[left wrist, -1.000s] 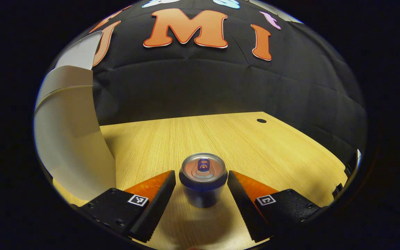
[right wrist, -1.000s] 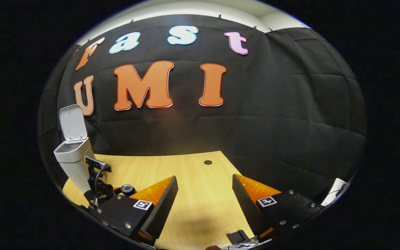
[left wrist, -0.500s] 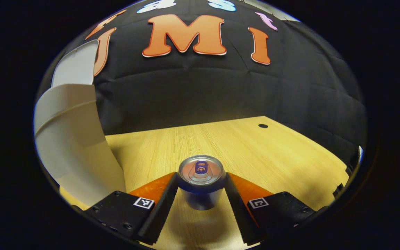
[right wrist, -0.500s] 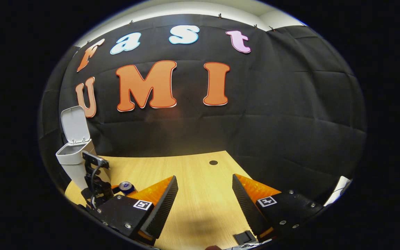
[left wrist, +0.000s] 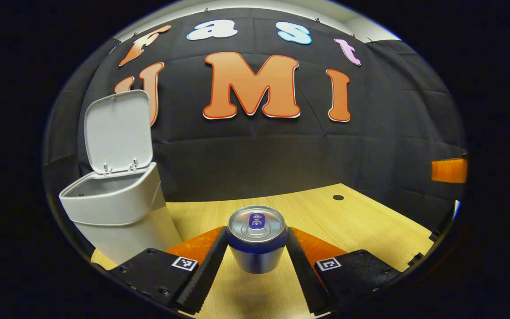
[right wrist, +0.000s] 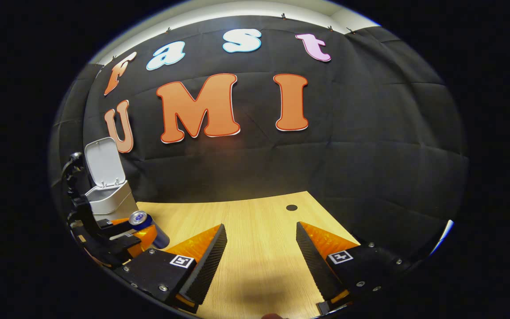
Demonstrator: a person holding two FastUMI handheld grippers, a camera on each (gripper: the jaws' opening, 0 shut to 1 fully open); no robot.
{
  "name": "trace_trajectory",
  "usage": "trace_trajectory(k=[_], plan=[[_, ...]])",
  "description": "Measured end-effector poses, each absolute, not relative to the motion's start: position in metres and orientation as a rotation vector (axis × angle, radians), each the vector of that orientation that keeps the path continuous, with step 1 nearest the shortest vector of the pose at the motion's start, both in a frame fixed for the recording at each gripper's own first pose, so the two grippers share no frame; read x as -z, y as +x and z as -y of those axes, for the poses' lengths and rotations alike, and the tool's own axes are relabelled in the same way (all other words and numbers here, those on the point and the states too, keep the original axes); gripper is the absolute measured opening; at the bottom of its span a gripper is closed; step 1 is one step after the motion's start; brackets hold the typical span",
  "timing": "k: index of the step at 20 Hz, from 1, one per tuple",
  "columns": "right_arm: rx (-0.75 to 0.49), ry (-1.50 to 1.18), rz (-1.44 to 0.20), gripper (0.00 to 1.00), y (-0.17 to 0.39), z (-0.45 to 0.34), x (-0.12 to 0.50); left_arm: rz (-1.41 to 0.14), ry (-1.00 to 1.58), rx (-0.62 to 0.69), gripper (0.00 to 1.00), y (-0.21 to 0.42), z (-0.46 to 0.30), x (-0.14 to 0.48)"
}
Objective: Press the lid of the desktop garbage bin to open it, pick up the crumpled paper on the desktop and throw it into the bin, then pick up the pop can on the desktop and drop it into the bin, and finally close the garbage bin lid.
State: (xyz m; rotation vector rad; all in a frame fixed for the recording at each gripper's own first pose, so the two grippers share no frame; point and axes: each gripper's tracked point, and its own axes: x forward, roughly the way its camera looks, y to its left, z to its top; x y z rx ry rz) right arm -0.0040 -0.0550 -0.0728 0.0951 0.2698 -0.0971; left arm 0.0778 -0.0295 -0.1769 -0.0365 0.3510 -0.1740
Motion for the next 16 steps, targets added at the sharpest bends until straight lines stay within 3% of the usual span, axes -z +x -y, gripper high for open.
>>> trace_trajectory(k=[16], plan=[[-0.069,0.106,-0.248,0.94,0.053,0.016,0.078,-0.27,-0.022,-0.08,0.81,0.043,-0.082,0.071]])
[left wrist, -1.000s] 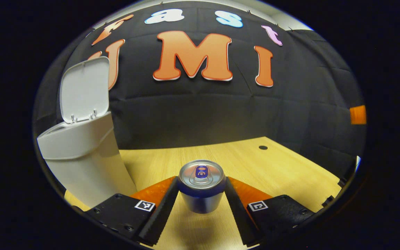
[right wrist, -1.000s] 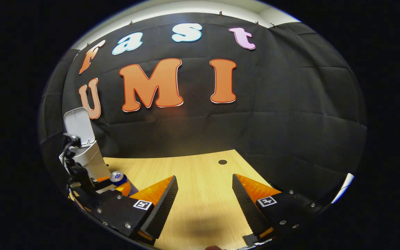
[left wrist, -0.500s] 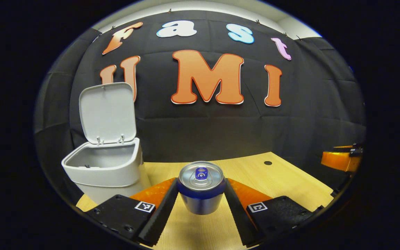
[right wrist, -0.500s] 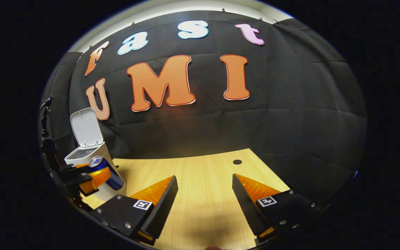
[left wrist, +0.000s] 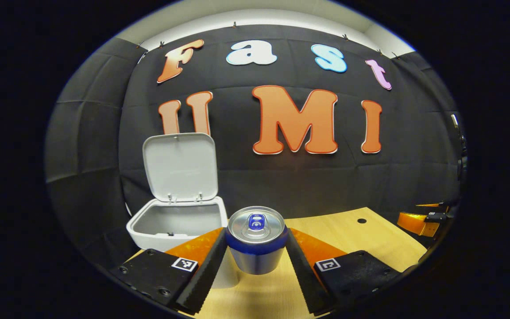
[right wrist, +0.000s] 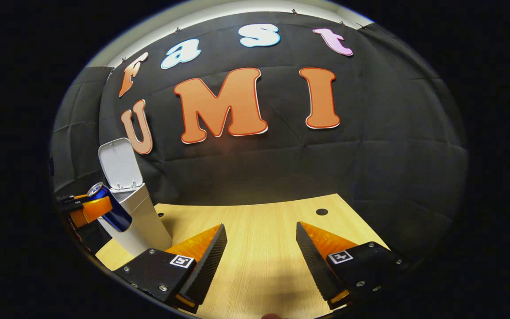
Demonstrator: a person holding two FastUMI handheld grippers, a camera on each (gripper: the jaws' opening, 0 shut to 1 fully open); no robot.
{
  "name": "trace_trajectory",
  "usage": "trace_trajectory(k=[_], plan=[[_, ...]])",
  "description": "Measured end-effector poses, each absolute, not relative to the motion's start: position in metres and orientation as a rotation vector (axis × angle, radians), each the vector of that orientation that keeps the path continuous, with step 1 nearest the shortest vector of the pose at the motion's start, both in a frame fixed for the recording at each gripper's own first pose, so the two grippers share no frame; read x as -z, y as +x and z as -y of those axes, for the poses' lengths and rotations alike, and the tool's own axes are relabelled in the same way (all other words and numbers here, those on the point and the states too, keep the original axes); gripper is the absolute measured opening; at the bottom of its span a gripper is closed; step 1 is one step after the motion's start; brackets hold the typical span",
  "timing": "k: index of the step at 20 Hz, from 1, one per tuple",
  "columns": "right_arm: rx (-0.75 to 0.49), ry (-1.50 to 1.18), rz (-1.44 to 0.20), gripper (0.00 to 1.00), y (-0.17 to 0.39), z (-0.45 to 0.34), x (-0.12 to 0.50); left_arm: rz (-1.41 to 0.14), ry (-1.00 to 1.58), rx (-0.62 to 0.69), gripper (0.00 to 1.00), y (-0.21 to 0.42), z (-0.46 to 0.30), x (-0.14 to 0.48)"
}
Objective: Press the lid of the desktop garbage bin to open it, pick up the crumpled paper on the desktop and throw it into the bin, then pick up the pop can on the desktop and drop it into the bin, and finally close the garbage bin lid.
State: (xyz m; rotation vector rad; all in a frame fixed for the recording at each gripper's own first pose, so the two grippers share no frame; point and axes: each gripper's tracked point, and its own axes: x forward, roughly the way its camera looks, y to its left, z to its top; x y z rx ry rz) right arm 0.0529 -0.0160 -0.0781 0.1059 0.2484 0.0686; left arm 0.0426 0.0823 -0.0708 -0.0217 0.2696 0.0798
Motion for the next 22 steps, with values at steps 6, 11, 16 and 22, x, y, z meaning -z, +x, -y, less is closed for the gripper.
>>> trace_trajectory(k=[6,11,16,22], plan=[[-0.105,0.099,-0.261,0.94,0.062,0.005,0.082,-0.226,0.0,-0.166,0.81,0.048,-0.132,0.047],[-0.11,0.08,-0.256,0.94,0.064,0.004,0.081,-0.2,-0.009,-0.203,0.81,0.066,-0.167,0.032],[-0.097,0.054,-0.255,0.94,0.059,0.011,0.082,-0.178,0.008,-0.229,0.81,0.1,-0.203,0.026],[-0.07,0.049,-0.264,0.94,0.056,0.02,0.085,-0.215,-0.045,-0.244,0.81,0.136,-0.228,0.059]])
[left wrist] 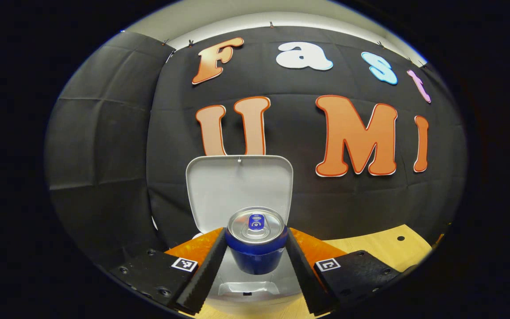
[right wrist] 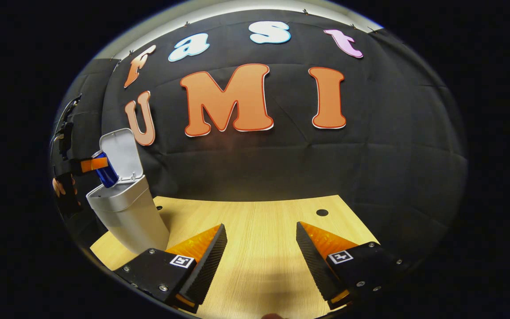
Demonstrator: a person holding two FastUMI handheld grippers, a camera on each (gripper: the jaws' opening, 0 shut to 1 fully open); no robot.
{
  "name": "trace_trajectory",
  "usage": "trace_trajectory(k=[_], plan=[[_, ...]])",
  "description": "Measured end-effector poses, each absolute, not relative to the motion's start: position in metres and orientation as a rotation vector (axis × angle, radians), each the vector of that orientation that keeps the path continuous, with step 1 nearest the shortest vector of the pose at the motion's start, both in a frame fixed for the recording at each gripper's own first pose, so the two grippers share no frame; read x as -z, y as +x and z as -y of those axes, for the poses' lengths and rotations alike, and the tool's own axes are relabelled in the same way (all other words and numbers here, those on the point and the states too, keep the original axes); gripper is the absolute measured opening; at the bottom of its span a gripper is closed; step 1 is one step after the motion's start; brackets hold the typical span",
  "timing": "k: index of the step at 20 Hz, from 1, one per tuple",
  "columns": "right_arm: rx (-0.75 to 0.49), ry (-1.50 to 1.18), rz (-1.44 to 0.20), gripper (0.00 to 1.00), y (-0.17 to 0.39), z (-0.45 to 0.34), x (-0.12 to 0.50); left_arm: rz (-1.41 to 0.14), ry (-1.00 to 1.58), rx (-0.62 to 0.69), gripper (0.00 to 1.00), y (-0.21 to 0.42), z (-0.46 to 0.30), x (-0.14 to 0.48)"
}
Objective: Press the lid of the desktop garbage bin to open it, pick up the crumpled paper on the desktop and throw it into the bin, then pick up the pop can on the desktop and drop it into the bin, and finally close the garbage bin lid.
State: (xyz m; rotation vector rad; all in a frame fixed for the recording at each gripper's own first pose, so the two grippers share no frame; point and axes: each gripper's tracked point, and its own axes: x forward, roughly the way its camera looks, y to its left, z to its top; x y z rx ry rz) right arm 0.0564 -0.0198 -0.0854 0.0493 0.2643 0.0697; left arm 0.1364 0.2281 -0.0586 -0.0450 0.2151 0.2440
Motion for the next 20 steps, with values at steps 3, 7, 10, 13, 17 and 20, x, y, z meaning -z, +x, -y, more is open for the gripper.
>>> trace_trajectory(k=[3,7,10,13,17,20], plan=[[-0.055,0.053,-0.273,0.94,0.055,0.024,0.088,-0.199,-0.059,-0.226,0.81,0.144,-0.223,0.06],[-0.038,0.063,-0.281,0.94,0.056,0.027,0.091,-0.2,-0.06,-0.225,0.83,0.15,-0.221,0.064],[-0.03,0.066,-0.276,0.94,0.057,0.029,0.09,-0.187,-0.043,-0.229,0.87,0.153,-0.224,0.055],[-0.025,0.063,-0.272,0.94,0.058,0.03,0.089,-0.146,-0.015,-0.24,0.87,0.162,-0.231,0.03],[-0.026,0.065,-0.272,0.94,0.059,0.03,0.087,-0.099,-0.047,-0.284,0.87,0.174,-0.254,-0.004],[-0.027,0.056,-0.269,0.94,0.057,0.031,0.088,-0.06,-0.032,-0.3,0.87,0.186,-0.267,-0.034]])
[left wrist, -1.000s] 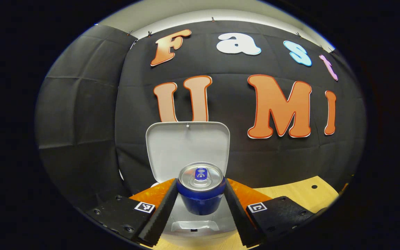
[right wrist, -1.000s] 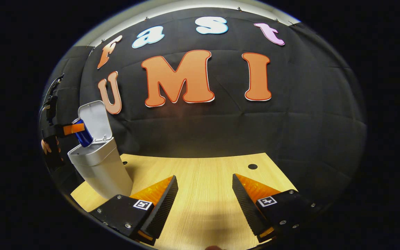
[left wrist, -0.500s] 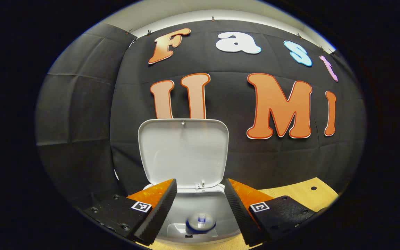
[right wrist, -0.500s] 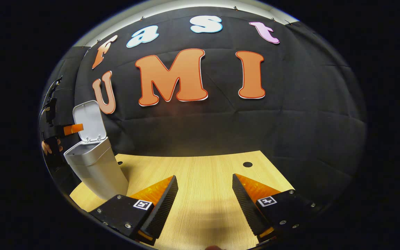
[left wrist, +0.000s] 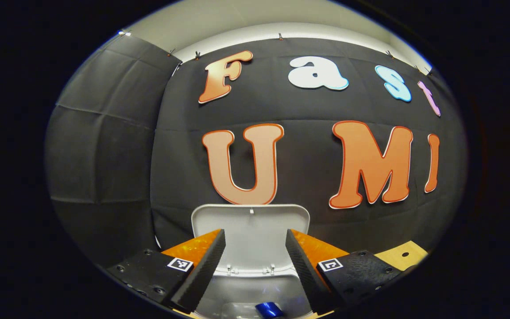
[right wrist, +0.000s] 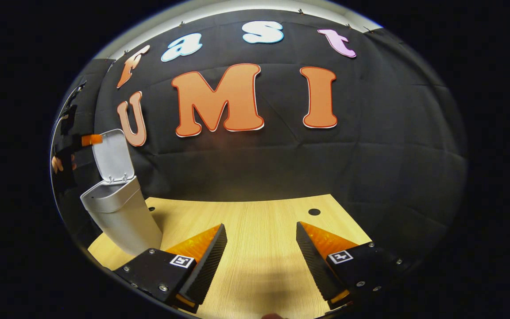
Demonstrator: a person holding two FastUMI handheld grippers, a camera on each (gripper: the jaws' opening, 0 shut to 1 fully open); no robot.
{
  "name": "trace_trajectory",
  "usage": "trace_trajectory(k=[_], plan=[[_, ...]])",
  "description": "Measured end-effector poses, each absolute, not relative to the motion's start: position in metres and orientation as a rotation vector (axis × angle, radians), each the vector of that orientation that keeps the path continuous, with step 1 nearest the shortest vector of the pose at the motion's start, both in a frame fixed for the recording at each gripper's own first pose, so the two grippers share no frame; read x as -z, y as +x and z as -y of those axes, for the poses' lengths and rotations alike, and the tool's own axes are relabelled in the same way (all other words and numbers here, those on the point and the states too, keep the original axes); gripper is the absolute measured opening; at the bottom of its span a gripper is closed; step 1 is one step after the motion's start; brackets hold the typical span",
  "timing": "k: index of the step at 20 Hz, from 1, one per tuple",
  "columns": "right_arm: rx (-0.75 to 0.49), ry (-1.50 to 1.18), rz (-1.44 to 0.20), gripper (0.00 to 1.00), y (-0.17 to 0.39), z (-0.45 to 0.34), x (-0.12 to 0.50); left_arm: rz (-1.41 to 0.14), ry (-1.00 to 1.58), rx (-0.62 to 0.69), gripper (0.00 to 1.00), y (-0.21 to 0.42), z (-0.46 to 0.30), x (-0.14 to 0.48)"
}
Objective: Press the lid of the desktop garbage bin to open it, pick up the crumpled paper on the desktop and throw it into the bin, then pick up the pop can on the desktop and drop it into the bin, and finally close the garbage bin lid.
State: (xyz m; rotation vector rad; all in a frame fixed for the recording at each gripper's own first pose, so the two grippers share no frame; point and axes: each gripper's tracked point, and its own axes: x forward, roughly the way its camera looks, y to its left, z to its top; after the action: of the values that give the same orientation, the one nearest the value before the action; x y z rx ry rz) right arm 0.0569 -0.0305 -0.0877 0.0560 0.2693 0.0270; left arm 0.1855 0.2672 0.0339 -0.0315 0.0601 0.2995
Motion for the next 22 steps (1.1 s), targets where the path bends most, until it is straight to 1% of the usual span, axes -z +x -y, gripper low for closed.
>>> trace_trajectory(k=[6,10,13,18,20,22], plan=[[-0.014,0.064,-0.273,0.94,0.055,0.034,0.089,-0.031,-0.038,-0.295,0.86,0.224,-0.285,-0.086],[-0.007,0.067,-0.277,0.94,0.055,0.037,0.09,-0.062,-0.073,-0.281,0.87,0.255,-0.292,-0.097],[0.001,0.068,-0.28,0.94,0.053,0.039,0.092,-0.1,-0.088,-0.269,0.87,0.273,-0.296,-0.088],[0.015,0.074,-0.28,0.94,0.052,0.046,0.092,-0.251,-0.103,-0.252,0.87,0.285,-0.293,-0.039],[0.019,0.076,-0.281,0.94,0.051,0.046,0.092,-0.257,-0.091,-0.242,0.87,0.284,-0.292,-0.039],[0.016,0.076,-0.283,0.94,0.05,0.046,0.093,-0.296,-0.053,-0.227,0.87,0.278,-0.288,-0.035]])
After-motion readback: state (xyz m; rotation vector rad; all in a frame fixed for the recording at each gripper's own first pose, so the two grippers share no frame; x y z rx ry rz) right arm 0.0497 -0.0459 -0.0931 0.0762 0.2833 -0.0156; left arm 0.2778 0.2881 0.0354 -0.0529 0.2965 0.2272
